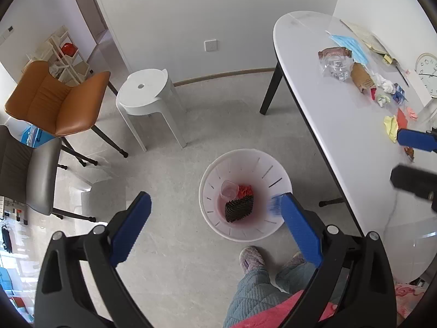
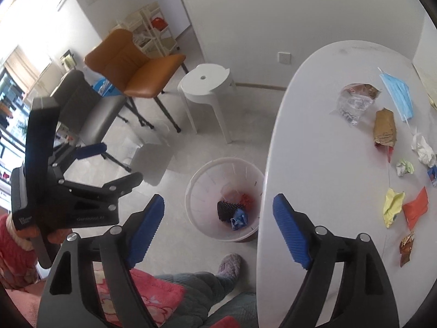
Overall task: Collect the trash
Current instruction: 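Drop the mesh sleeve and blue paper into the wastebasket with both grippers, then grasp the yellow paper with the left gripper while the right grasps the brown wrapper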
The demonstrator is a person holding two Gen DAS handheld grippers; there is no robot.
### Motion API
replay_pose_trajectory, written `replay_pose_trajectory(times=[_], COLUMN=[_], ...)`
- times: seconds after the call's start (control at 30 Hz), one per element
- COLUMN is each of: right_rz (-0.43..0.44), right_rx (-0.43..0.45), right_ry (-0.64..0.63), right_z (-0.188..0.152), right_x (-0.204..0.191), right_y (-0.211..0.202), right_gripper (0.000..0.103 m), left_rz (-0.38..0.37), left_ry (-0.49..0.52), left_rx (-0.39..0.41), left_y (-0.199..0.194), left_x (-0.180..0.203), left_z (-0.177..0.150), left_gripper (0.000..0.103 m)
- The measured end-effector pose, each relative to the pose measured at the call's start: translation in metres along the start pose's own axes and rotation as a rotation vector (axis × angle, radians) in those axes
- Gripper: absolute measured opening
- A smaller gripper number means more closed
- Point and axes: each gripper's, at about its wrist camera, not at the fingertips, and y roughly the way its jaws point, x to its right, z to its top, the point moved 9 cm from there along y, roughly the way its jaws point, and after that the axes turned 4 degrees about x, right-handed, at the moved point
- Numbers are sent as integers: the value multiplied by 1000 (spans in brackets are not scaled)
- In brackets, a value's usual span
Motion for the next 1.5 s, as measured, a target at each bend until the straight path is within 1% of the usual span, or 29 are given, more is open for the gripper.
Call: replay_pose_trajectory(times=[0.13, 0.23, 0.3, 0.43, 0.53, 0.67, 0.73, 0.87, 0.93, 1.0, 1.07, 1.13, 1.23, 1.27, 1.37, 1.43, 1.5], right_rz=[-40, -93, -129, -196, -250, -335, -378, -441, -463, -477, -477, -472, -488, -494, -505, -505, -501], right_rx=[28, 59, 78, 101, 111, 120, 120, 110, 104, 101, 95, 96, 89, 86, 72, 64, 52], right_ry=[72, 142, 196, 287, 354, 432, 465, 524, 542, 558, 576, 590, 609, 618, 621, 618, 621], right_z=[-2, -11, -20, -37, -54, -79, -92, -115, -124, -129, -131, -133, -139, -142, -149, -152, -156], right_x=[24, 50, 70, 107, 135, 174, 193, 229, 246, 260, 272, 282, 298, 304, 314, 318, 324], right_y=[-16, -35, -48, -71, -89, -111, -119, -129, -130, -128, -123, -118, -112, -110, -105, -102, -97], right_gripper=[89, 93, 93, 95, 96, 98, 98, 98, 98, 98, 98, 98, 98, 98, 98, 98, 98], left_rz=[-14, -29, -46, -76, -122, -205, -260, -349, -379, -428, -458, -472, -486, -491, -483, -483, -475], left_ry=[29, 72, 109, 160, 195, 240, 271, 370, 397, 404, 412, 426, 448, 453, 454, 444, 440], left_rx=[13, 36, 50, 55, 56, 60, 64, 84, 72, 54, 40, 31, -5, -26, -82, -110, -138], left_y=[-9, -17, -20, -22, -22, -23, -22, -16, -10, -2, 10, 20, 43, 52, 77, 89, 101], left_x=[12, 27, 40, 68, 93, 134, 162, 223, 249, 276, 304, 325, 360, 370, 393, 402, 412], left_z=[5, 12, 17, 24, 29, 40, 46, 62, 67, 72, 78, 81, 82, 82, 80, 79, 78], left_gripper=[91, 95, 95, 95, 95, 95, 95, 95, 95, 95, 95, 95, 95, 93, 81, 77, 68])
